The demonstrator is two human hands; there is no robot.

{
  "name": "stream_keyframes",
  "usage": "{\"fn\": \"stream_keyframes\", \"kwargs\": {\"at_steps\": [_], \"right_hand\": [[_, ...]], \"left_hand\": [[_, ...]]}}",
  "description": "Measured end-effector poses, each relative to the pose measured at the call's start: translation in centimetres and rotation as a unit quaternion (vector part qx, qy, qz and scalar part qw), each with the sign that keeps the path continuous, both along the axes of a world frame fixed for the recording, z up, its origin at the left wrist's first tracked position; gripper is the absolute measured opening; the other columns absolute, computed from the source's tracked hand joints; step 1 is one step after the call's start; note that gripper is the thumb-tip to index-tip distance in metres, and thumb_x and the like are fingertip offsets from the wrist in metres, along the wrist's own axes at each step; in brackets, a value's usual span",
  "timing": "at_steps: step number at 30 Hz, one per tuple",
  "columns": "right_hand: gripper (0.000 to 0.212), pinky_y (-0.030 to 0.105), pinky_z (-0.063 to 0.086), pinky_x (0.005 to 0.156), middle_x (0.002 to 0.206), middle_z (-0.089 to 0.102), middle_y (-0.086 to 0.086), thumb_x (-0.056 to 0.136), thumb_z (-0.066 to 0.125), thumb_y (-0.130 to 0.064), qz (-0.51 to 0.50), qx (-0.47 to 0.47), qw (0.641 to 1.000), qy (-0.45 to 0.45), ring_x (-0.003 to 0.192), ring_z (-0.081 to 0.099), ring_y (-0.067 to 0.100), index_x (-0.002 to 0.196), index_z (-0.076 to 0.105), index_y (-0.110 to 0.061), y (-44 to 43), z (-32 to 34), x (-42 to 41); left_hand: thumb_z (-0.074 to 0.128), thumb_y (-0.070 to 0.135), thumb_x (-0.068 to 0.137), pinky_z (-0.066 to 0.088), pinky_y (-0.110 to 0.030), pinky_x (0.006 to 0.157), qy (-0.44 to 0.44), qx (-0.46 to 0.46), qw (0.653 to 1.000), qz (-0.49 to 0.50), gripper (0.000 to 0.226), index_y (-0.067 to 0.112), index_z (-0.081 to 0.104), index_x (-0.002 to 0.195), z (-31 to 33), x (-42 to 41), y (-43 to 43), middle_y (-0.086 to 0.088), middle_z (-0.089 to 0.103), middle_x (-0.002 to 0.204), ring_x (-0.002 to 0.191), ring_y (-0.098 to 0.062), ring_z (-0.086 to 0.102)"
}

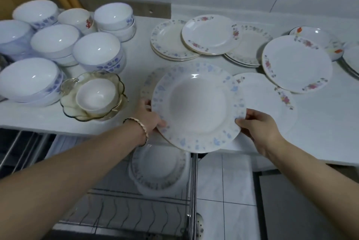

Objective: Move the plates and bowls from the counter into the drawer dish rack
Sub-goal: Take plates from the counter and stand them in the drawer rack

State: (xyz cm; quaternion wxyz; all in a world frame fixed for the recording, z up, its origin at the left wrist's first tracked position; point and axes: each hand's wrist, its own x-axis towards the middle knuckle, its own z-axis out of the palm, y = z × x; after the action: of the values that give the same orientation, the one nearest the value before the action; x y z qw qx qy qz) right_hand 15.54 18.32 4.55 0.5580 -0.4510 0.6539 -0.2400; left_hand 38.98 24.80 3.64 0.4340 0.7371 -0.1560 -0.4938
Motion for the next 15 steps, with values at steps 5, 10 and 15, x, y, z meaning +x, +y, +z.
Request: {"fn": "stream_keyframes", "kwargs": {"at_steps": [5, 10, 15], "right_hand": [[0.018, 0.055, 0.041, 0.104, 0.103, 0.057, 0.042, 0.082, 0.056, 0.010, 0.094, 0.011, 0.995, 0.010, 0.088, 0.060, 0.035, 0.097, 0.055, 0.020, 6.7, 1.2, 2.5], [0.018, 0.033, 0.048, 0.081, 0.093, 0.066, 0.015, 0.083, 0.057, 0.009, 0.149, 0.075, 0.985, 0.048, 0.086, 0.060, 0.024, 0.098, 0.063, 0.002, 12.7, -1.1, 5.1], [0.016, 0.019, 0.045, 0.060, 0.078, 0.064, 0.001, 0.083, 0.060, 0.003, 0.214, 0.123, 0.966, 0.083, 0.071, 0.059, 0.014, 0.084, 0.062, -0.013, 16.8, -5.0, 8.2]], "left_hand": [[0.061, -0.026, 0.071, 0.050, -0.053, 0.084, 0.042, 0.100, 0.990, -0.087, 0.044, 0.004, 0.051, 0.102, 0.6, 3.3, 9.3, -0.015, 0.059, 0.097, 0.101, -0.038, 0.057], [0.063, -0.024, 0.067, 0.057, -0.049, 0.069, 0.038, 0.173, 0.969, -0.170, 0.047, 0.014, 0.058, 0.096, -2.4, 6.1, 16.8, -0.017, 0.061, 0.102, 0.104, -0.039, 0.057], [0.045, -0.032, 0.072, 0.054, -0.038, 0.043, 0.120, 0.245, 0.953, -0.128, 0.048, 0.003, 0.061, 0.101, -6.5, 8.6, 22.4, -0.019, 0.061, 0.092, 0.082, -0.034, 0.059]]}}
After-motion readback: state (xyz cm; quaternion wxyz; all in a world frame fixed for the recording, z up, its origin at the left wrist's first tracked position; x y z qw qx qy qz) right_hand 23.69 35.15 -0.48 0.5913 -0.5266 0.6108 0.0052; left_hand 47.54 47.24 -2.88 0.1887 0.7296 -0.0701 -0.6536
